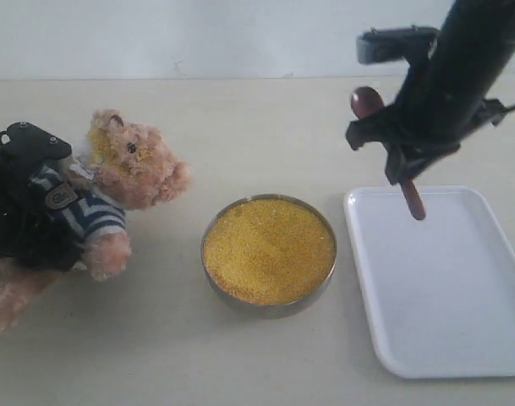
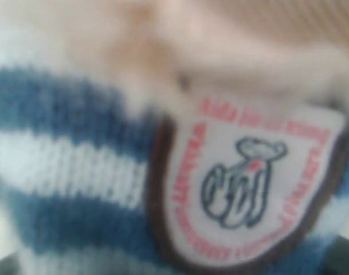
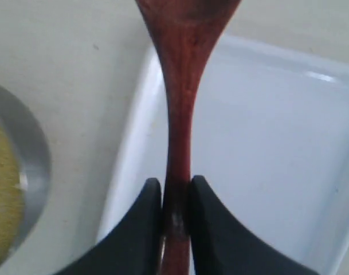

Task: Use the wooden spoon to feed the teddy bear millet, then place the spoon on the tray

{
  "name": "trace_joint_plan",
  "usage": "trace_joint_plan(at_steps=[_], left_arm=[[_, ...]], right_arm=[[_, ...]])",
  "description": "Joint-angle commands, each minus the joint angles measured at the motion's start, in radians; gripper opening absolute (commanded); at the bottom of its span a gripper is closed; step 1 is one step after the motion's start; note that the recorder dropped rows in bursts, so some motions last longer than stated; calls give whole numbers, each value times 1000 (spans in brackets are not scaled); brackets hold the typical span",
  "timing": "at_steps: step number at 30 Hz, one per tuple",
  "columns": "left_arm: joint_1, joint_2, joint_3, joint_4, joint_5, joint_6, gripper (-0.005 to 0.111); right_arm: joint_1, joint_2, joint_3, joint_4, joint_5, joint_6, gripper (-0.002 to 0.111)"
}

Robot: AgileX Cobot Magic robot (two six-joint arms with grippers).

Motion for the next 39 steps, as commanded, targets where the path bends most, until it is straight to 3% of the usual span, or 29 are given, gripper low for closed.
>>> trace_joint_plan(at_steps=[1,6,16,19,29,39], left_arm=[[-1,-1,-49,120,49,-217,4],[-1,-1,-58,199,57,-344,4],[-1,-1,-58,214,55,-364,4],[-1,-1,-58,214,56,-366,4],[-1,-1,-58,214,54,-375,4],[-1,7,-60,237,68,-470,4]], right_arm=[[-85,-26,135,11,-92,9,0],[-82,-26,299,-50,-214,78,0],[-82,-19,425,-50,-327,85,1],[-82,-19,434,-50,-327,85,11],[-82,-25,435,-45,-332,90,68],[-82,-248,435,93,-369,95,71]])
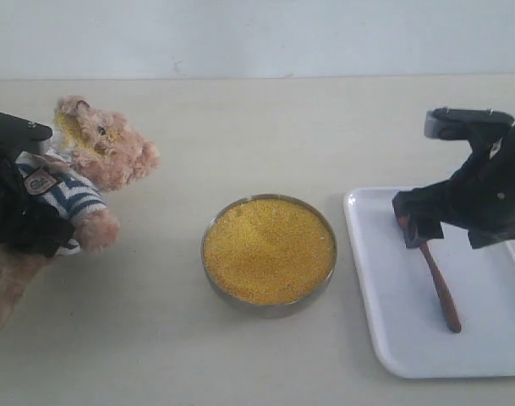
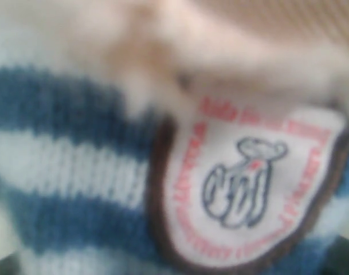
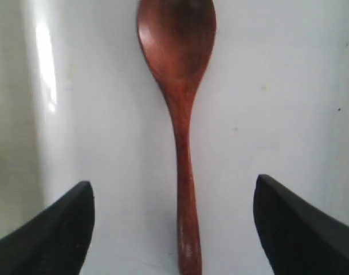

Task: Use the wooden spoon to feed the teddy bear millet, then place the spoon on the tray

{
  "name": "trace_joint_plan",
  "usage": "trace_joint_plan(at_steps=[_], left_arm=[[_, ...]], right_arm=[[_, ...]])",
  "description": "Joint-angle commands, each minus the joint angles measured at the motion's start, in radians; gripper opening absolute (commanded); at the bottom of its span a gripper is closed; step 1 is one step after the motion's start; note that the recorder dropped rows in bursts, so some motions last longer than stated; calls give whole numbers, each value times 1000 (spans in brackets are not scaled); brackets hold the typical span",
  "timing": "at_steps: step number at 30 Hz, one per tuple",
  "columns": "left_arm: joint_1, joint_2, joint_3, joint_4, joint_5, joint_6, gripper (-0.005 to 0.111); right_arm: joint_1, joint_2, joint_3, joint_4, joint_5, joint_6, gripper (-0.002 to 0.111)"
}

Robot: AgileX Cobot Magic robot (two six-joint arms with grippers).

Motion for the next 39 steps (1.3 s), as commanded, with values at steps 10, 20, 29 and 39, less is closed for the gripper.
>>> trace_joint_plan(at_steps=[10,20,29,39], left_arm=[[-1,168,-107,150,43,-304,4],[-1,197,-146,130,53,-355,7],[-1,197,-146,107,69,-355,62],[-1,185,-146,89,111,-368,94]], right_arm=[[160,-213,6,55,14,-10,71],[195,-214,6,39,27,-10,71],[195,-214,6,39,19,-10,71],[195,-214,6,41,15,-10,71]])
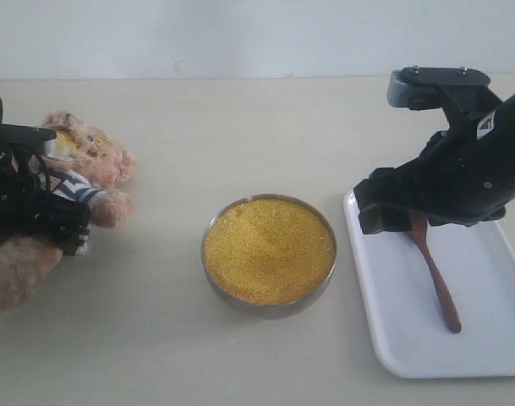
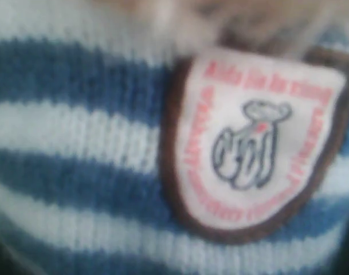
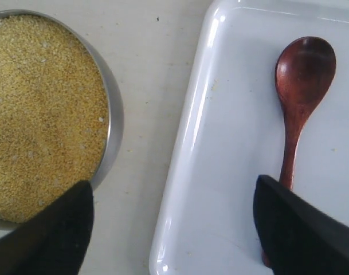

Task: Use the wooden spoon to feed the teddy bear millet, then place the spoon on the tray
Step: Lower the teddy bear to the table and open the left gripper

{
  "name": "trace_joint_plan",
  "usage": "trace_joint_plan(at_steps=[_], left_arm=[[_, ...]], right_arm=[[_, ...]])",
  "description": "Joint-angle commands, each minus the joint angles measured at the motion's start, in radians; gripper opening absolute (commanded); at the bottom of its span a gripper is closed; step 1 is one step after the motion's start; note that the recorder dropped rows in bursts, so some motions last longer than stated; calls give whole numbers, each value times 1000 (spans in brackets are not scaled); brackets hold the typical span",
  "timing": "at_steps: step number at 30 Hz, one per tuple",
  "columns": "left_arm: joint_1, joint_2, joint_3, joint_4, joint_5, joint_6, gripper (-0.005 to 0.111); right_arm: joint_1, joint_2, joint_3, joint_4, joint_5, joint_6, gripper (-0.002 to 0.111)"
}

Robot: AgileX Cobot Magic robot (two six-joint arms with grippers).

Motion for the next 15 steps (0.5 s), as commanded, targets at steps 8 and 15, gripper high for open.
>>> trace_joint_plan(at_steps=[8,15], left_arm=[[-1,-103,-5,-14,36,-17,94],[-1,-185,-5,-9,80,-17,94]], right_arm=[[0,-10,2,0,-10,-6,71],[0,-10,2,2,-10,-6,71]])
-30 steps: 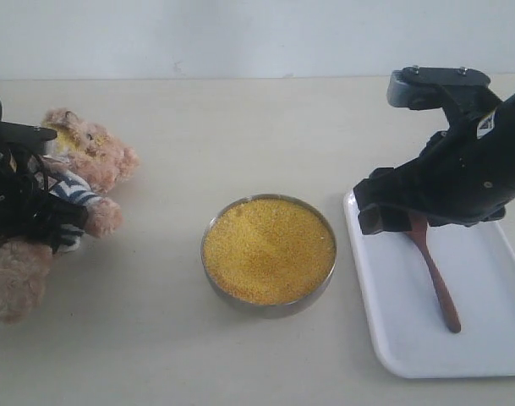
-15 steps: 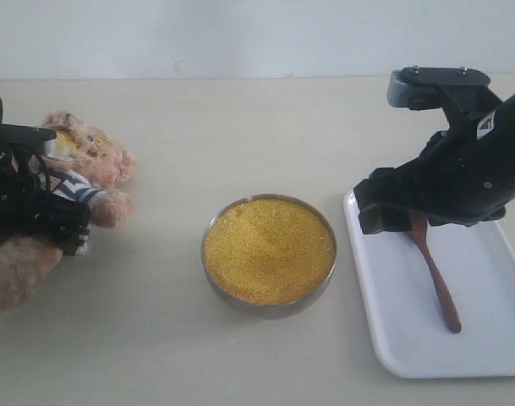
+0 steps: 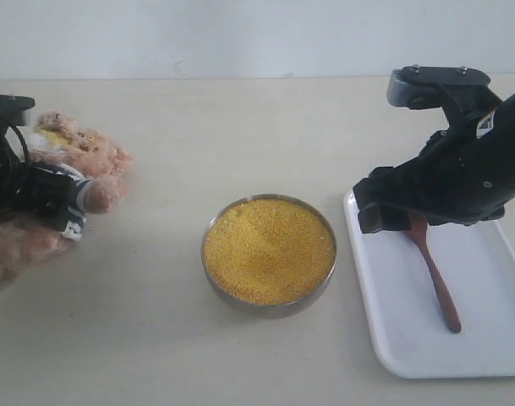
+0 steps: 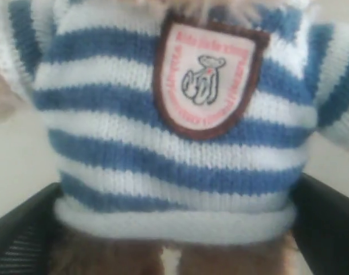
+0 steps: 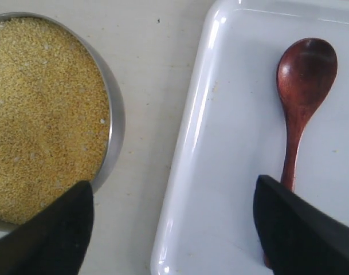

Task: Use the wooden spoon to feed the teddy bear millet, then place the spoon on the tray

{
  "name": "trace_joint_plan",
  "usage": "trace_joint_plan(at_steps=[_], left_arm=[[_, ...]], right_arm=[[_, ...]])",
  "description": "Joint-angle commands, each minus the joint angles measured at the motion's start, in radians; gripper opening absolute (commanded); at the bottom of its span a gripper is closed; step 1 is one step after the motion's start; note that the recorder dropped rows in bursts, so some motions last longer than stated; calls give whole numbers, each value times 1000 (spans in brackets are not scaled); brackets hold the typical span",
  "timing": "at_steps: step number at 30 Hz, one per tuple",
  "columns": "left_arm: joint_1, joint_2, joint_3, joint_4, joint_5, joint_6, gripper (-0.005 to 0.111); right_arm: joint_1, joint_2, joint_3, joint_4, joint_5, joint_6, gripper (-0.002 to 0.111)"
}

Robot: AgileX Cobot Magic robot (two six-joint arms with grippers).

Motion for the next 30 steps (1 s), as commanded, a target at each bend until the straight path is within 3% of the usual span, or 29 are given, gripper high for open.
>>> trace_joint_plan(at_steps=[1,8,10,13,17,19,21,22,25,30], left_arm=[[-1,-52,-5,-7,29,-13,94],[-1,-140,-5,-7,46,-13,93],[-1,-165,-6,-7,47,-13,88],[-1,-188,-6,-7,47,-13,64],[-1,-228,-6,-7,47,-11,11],[-1,-259,-6,-7,45,3,5],[7,-298,-6,-11,36,3,4],[13,-321,-6,-16,30,3,4],[36,-393,-6,-23,-28,3,4],[63,-542,4,-26,-164,3,4]], right_arm=[[0,-10,2,0,-6,-6,71],[0,-10,2,0,-6,-6,71],[0,-10,2,0,-6,-6,71],[0,-10,2,0,-6,-6,71],[0,-10,2,0,-6,-6,71],[0,-10,2,0,-6,-6,71],[0,-10,2,0,-14,-18,62],[0,-10,2,0,-22,-27,52],[0,-10,2,-5,-44,-29,4],[0,-50,21,-3,-141,-23,1]])
